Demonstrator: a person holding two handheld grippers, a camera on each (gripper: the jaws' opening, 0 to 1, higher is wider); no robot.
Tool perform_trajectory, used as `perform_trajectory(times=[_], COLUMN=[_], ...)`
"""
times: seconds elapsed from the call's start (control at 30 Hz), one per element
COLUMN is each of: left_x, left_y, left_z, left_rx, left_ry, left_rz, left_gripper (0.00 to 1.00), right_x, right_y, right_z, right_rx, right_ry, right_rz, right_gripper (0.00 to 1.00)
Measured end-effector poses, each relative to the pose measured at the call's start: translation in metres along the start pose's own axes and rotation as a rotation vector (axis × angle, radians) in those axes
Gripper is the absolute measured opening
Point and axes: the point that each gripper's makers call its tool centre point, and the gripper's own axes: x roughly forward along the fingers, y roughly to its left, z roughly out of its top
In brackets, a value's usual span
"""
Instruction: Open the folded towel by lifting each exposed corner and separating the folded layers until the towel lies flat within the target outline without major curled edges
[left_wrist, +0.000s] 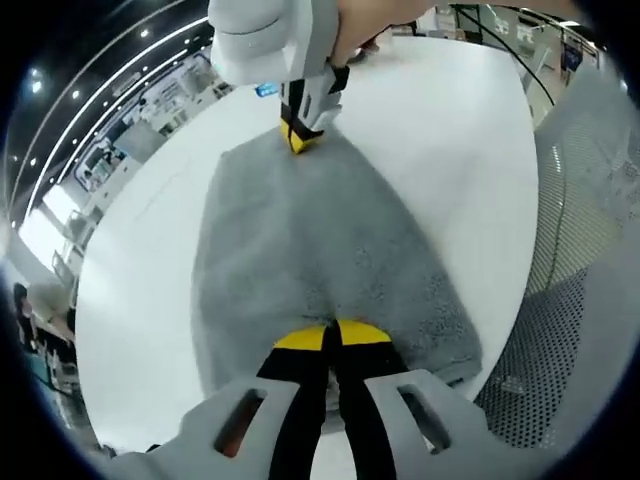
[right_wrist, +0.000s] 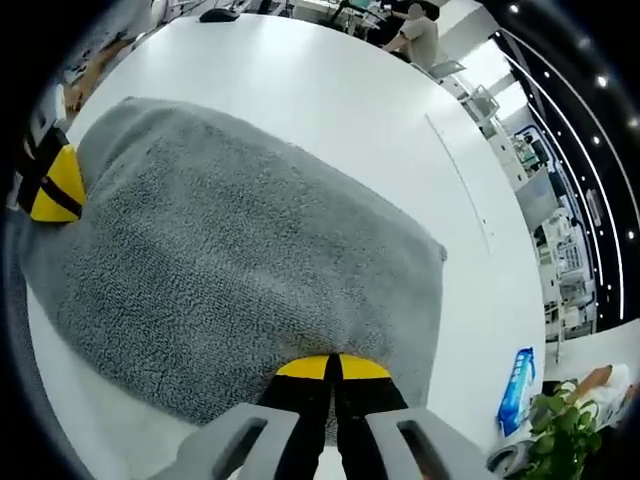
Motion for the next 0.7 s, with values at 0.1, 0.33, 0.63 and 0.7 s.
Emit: perform_trajectory(times=[0.1, 0.33, 0.63, 0.7], left_x=[0.002, 0.008, 0.013, 0.013], left_y=[-0.002, -0.017, -0.031, -0.035], left_z=[0.002, 0.015, 0.026, 0.028], left_rx=[-0.014, 0.014, 0.051, 0.048], left_ry=[0.001, 0.024, 0.043, 0.035], left_rz=[-0.014, -0.075, -0.142, -0.16], left_gripper=[0.01, 0.01, 0.01, 0.01], right_x=[0.001, 0.007, 0.01, 0.01], right_y=[-0.004, -0.011, -0.015, -0.015], right_z=[0.0, 0.001, 0.003, 0.004], right_rx=[0.039, 0.038, 0.044, 0.037], right_ry=[-0.01, -0.01, -0.002, 0.002], right_rz=[0.02, 0.025, 0.037, 0.034], right_gripper=[0.0, 0.0, 0.0, 0.0])
